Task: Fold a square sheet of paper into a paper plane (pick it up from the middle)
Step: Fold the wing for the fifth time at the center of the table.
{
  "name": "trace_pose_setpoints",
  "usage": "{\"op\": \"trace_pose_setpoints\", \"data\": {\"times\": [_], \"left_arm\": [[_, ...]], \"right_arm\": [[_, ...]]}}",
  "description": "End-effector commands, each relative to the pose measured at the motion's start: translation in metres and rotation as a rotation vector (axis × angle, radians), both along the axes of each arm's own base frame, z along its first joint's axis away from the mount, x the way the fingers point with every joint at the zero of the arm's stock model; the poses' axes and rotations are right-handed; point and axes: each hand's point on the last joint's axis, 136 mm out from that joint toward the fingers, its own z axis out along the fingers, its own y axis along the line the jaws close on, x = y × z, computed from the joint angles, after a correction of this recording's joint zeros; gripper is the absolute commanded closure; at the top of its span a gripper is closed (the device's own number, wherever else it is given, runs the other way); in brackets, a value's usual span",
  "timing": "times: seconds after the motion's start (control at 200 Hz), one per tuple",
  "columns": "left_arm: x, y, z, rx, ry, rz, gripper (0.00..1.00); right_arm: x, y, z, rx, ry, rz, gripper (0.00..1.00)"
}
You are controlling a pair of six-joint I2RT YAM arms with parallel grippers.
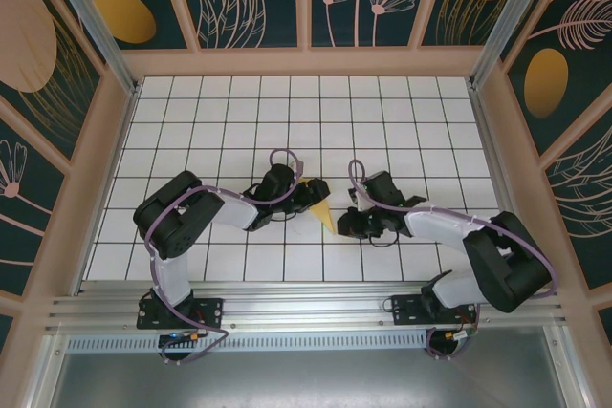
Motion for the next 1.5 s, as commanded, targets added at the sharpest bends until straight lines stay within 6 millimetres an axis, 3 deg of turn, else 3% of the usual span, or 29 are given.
{"op": "trace_pose_setpoints", "data": {"times": [0.0, 0.15, 0.535, 1.096, 1.496], "left_arm": [[-0.026, 0.033, -0.073, 0.217, 0.163, 0.007, 0.41], [-0.025, 0.032, -0.072, 0.215, 0.161, 0.004, 0.41], [-0.024, 0.031, -0.071, 0.209, 0.16, 0.003, 0.41], [-0.025, 0.031, -0.069, 0.204, 0.157, 0.004, 0.41], [-0.025, 0.032, -0.068, 0.197, 0.156, 0.008, 0.41]], "right_arm": [[0.018, 0.027, 0.033, 0.162, -0.035, -0.008, 0.88], [0.031, 0.041, 0.037, 0.192, -0.04, -0.02, 0.86], [0.05, 0.049, 0.009, 0.171, 0.012, -0.081, 0.86], [0.056, 0.052, 0.015, 0.223, 0.002, -0.134, 0.85], [0.058, 0.048, 0.004, 0.217, 0.032, -0.176, 0.85]]}}
